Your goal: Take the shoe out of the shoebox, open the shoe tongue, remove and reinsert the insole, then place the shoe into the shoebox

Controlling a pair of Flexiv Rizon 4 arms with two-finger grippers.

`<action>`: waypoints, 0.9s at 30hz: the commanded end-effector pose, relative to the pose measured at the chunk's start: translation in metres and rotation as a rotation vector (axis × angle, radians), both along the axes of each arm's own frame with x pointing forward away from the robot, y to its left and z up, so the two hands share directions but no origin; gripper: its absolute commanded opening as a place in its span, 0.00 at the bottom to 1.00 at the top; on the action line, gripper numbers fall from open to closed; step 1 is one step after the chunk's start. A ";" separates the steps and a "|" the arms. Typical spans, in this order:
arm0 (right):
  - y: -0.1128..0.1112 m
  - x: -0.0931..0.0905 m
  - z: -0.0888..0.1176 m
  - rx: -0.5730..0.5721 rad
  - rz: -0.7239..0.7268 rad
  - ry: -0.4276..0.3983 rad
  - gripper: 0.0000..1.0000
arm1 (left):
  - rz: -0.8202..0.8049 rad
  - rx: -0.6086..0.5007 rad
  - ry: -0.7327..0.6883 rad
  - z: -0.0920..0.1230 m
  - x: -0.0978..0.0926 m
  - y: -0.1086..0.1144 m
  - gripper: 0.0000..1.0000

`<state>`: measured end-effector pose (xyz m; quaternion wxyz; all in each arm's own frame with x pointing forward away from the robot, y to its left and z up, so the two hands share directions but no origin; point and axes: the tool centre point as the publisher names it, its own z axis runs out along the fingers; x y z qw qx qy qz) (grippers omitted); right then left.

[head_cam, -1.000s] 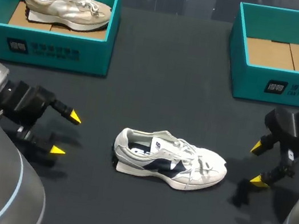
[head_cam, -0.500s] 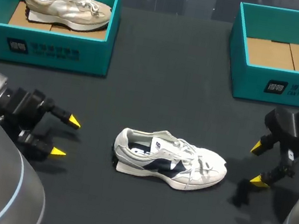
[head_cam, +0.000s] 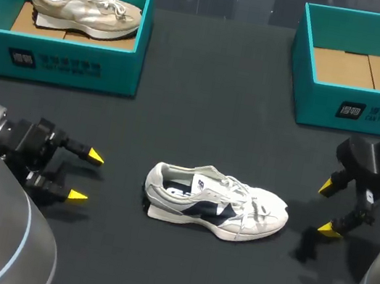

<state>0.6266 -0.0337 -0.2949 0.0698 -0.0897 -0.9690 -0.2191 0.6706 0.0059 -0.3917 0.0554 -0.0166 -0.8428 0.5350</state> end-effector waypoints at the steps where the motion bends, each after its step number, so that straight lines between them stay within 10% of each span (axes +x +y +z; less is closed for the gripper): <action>1: 0.001 -0.001 -0.001 -0.003 -0.002 -0.003 1.00 | -0.003 -0.012 0.003 -0.005 0.003 -0.011 1.00; 27: 0.001 -0.001 -0.001 -0.003 -0.002 -0.003 1.00 | 0.060 -0.049 0.001 -0.015 0.014 -0.068 1.00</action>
